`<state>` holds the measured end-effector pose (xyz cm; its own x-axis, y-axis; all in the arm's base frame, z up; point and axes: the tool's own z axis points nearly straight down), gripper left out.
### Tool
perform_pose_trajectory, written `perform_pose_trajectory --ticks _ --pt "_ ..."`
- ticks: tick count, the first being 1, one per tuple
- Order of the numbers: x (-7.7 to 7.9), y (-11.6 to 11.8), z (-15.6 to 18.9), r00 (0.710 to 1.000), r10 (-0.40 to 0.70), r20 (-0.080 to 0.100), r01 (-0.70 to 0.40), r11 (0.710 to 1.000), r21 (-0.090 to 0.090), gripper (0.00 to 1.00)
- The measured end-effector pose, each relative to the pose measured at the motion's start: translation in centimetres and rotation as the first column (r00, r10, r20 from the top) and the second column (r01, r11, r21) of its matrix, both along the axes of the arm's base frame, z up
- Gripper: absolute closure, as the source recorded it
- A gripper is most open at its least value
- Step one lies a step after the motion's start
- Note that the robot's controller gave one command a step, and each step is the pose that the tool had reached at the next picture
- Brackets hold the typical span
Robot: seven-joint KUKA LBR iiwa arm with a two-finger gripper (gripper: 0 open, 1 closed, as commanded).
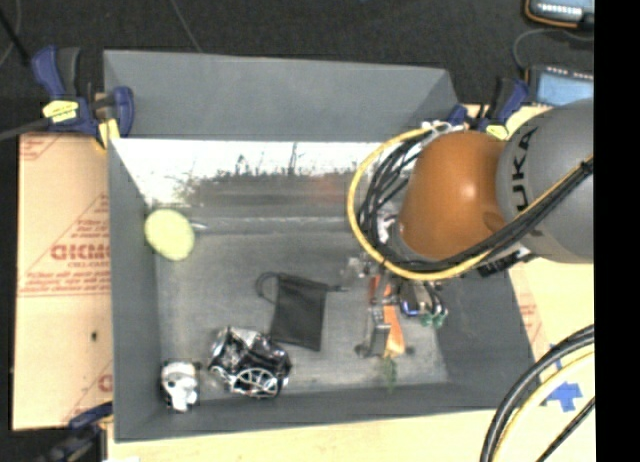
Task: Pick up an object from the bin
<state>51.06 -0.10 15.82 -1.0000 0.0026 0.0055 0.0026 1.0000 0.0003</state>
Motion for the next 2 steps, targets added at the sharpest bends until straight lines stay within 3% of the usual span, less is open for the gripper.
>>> perform_pose_trajectory --ticks 1,2 --pt "0.1 0.0 0.4 1.0 0.0 0.008 0.0 1.0 0.0 0.0" --pt "1.7 1.9 -3.5 1.0 0.009 0.015 -0.009 1.0 -0.001 0.0"
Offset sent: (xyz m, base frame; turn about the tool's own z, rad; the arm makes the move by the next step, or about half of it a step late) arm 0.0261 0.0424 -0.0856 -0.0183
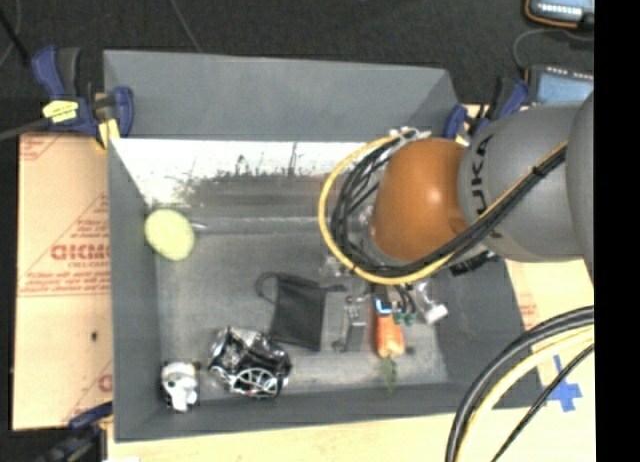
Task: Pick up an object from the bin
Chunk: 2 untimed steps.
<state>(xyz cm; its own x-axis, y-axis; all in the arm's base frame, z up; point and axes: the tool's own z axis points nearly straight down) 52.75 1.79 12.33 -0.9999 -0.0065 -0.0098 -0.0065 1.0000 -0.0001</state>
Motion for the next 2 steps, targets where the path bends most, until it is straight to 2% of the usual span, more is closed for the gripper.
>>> perform_pose_trajectory --ticks 1,2 --pt "-0.75 2.84 -5.29 0.962 0.272 -0.006 -0.272 0.962 0.0 1.0" --pt "-0.75 2.84 -5.29 0.962 0.272 -0.006 -0.272 0.962 0.0 1.0"
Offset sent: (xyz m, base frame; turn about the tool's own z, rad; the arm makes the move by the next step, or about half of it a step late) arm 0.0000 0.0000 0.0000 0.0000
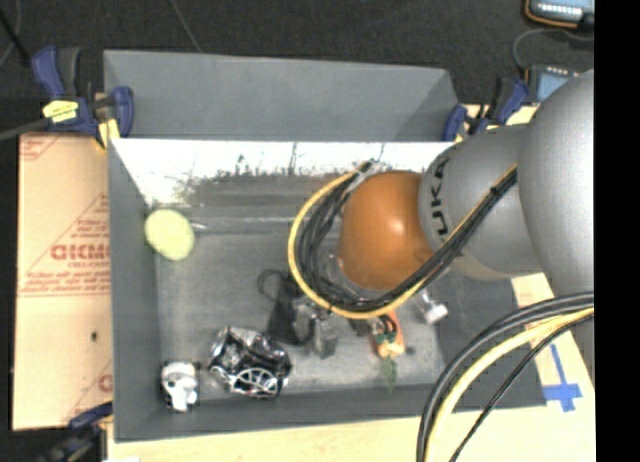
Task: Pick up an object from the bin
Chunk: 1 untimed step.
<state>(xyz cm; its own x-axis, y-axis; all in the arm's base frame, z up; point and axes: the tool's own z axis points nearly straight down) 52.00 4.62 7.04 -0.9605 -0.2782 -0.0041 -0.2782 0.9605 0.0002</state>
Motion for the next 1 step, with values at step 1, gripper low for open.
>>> perform_pose_trajectory --ticks 1 --pt "0.26 -0.15 3.1 1.0 -0.007 -0.003 0.007 1.0 -0.001 1.0"
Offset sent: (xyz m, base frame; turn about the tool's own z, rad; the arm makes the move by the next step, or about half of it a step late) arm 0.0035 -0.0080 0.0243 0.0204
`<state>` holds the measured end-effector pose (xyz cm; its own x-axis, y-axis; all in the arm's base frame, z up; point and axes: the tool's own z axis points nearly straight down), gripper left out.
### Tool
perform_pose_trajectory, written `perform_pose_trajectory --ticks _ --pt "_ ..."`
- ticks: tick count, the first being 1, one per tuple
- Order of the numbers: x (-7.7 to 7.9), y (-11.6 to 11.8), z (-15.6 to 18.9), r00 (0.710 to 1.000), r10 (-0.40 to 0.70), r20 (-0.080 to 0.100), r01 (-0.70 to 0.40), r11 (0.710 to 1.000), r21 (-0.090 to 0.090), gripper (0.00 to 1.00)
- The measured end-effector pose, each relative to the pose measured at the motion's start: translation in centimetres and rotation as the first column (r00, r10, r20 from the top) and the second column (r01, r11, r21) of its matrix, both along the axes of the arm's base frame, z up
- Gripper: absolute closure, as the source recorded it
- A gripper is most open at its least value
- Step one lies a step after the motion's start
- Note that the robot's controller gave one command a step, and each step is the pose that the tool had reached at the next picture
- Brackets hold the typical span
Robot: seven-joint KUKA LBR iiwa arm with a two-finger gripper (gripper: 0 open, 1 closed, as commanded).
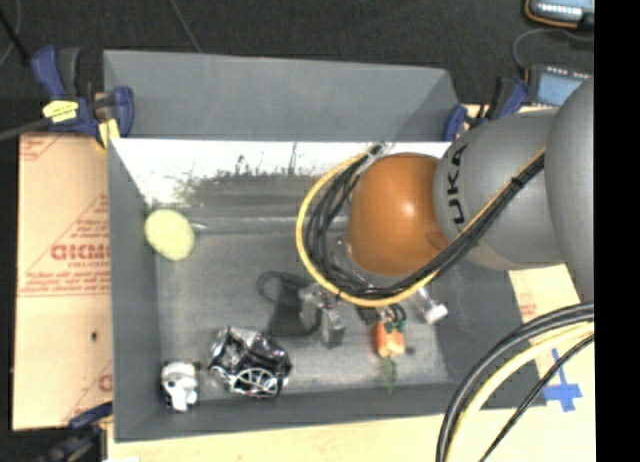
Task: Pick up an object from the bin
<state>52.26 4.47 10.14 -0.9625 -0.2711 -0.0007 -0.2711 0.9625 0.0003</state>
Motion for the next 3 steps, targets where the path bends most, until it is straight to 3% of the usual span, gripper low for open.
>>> perform_pose_trajectory --ticks 1,2,3 --pt "0.2 -0.1 3.0 1.0 -0.002 0.007 0.002 1.0 0.0 1.0" --pt "-0.4 -0.1 7.6 1.0 -0.016 -0.003 0.016 1.0 -0.001 1.0" --pt "1.2 -1.3 13.6 0.997 -0.076 0.01 0.076 0.997 0.002 1.0"
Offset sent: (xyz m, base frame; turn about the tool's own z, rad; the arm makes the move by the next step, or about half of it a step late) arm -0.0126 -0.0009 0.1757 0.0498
